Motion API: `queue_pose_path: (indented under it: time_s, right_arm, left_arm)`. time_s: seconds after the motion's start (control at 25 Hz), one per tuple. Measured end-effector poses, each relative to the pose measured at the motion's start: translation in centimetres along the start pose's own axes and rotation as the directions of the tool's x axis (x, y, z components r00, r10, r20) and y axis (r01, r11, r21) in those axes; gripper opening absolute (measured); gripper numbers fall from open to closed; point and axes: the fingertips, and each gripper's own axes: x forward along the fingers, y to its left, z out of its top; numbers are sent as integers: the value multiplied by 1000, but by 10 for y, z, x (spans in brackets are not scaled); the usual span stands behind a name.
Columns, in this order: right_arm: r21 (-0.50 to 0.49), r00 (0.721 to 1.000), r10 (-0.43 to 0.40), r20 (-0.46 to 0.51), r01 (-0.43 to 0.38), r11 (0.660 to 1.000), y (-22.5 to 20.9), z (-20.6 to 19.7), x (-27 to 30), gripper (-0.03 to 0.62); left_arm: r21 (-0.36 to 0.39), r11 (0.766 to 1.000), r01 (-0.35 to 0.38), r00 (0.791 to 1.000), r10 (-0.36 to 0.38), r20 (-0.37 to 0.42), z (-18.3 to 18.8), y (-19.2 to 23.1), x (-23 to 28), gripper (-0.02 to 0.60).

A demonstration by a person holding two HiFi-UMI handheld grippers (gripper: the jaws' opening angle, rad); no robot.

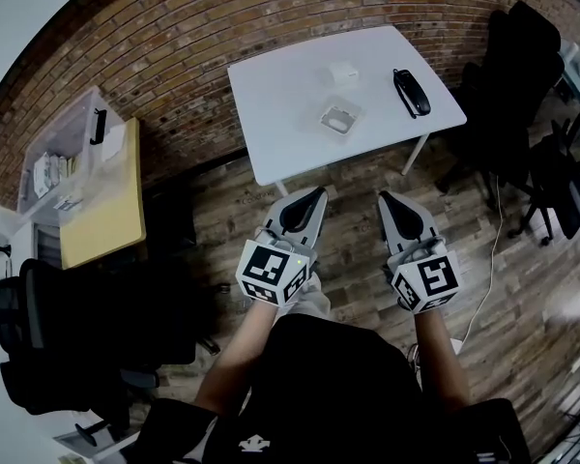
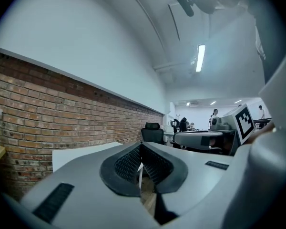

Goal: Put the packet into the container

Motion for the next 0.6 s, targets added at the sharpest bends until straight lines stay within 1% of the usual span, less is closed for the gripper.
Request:
queue_pose_path:
  time_s: [0.4,0.6]
  right_arm:
    - [8,1000,-26,-5,26,1000,-10,4,38,5]
    - [6,1000,-29,5,29,1000,-13,10,69,5]
  left_arm:
    - [2,1000,20,1000,-20,-2,5,33,19,5]
    - [10,1000,26,1000,-26,4,11,60,30,6]
